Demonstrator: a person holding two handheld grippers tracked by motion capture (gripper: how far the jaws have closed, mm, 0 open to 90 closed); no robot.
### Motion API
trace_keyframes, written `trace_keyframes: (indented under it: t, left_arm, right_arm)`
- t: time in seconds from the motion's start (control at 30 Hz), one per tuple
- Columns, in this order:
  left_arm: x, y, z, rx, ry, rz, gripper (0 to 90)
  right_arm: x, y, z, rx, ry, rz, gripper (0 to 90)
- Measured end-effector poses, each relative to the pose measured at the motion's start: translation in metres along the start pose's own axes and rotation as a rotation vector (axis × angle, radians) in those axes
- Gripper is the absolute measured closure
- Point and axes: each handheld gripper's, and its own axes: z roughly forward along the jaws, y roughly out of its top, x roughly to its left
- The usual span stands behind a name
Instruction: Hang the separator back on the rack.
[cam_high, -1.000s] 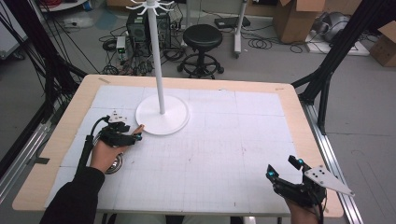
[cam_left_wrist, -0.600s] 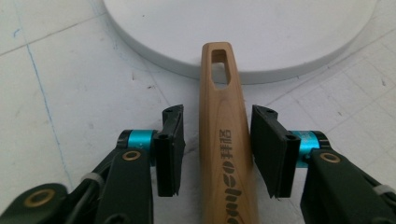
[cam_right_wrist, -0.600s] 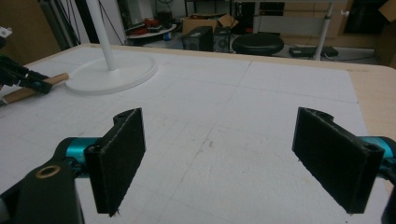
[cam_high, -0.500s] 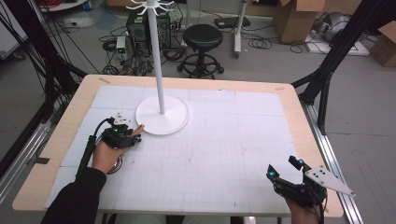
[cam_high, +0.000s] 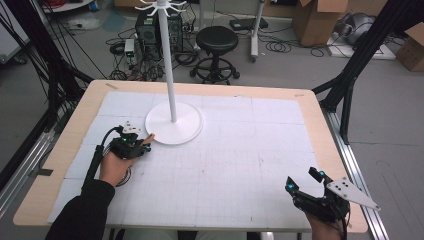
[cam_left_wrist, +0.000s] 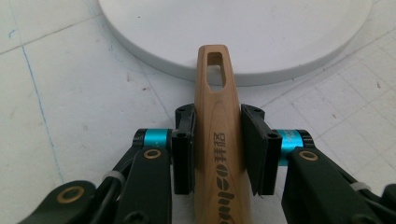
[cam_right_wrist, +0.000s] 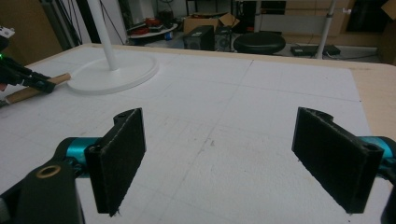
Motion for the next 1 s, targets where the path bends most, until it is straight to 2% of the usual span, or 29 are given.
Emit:
trace_keyframes:
  t: [0.1, 0.27, 0.47, 0.57, 0.67, 0.77, 0.8, 0.83, 0.87, 0.9, 1.0]
  left_arm:
    - [0.0, 0.0, -0.001, 0.004, 0.003, -0.027, 67.2]
    - [0.001, 0.0, -0.006, 0.012, -0.003, -0.032, 67.4]
    - [-0.001, 0.003, -0.025, -0.047, -0.045, -0.029, 67.5]
    - [-0.004, 0.004, -0.038, -0.091, -0.06, -0.021, 67.5]
    - [-0.008, 0.005, -0.054, -0.165, -0.085, -0.026, 67.5]
    - [-0.011, 0.005, -0.07, -0.236, -0.129, -0.033, 67.5]
    - [-0.013, 0.005, -0.075, -0.259, -0.143, -0.032, 67.4]
    - [-0.018, 0.004, -0.085, -0.301, -0.174, -0.025, 67.5]
    - [-0.018, 0.004, -0.085, -0.301, -0.174, -0.025, 67.5]
    - [-0.021, 0.004, -0.089, -0.319, -0.189, -0.018, 67.5]
    - [-0.03, 0.003, -0.1, -0.368, -0.233, -0.005, 67.5]
  right_arm:
    - [0.0, 0.0, 0.0, 0.003, 0.004, 0.002, 16.1]
    - [0.0, 0.0, 0.0, -0.003, 0.004, 0.001, 16.1]
    - [0.0, 0.0, 0.0, -0.002, 0.011, 0.007, 16.1]
    - [0.001, 0.0, 0.0, -0.001, 0.017, 0.009, 16.1]
    - [0.004, 0.001, 0.0, -0.003, 0.03, -0.001, 16.1]
    - [0.005, 0.002, -0.001, -0.006, 0.034, -0.006, 16.1]
    - [0.006, 0.003, -0.001, -0.011, 0.049, 0.002, 16.1]
    - [0.006, 0.003, -0.001, -0.016, 0.057, 0.012, 16.1]
    - [0.006, 0.003, -0.001, -0.016, 0.057, 0.012, 16.1]
    - [0.007, 0.004, -0.001, -0.026, 0.079, 0.022, 16.1]
    - [0.009, 0.005, -0.001, -0.029, 0.099, 0.016, 16.1]
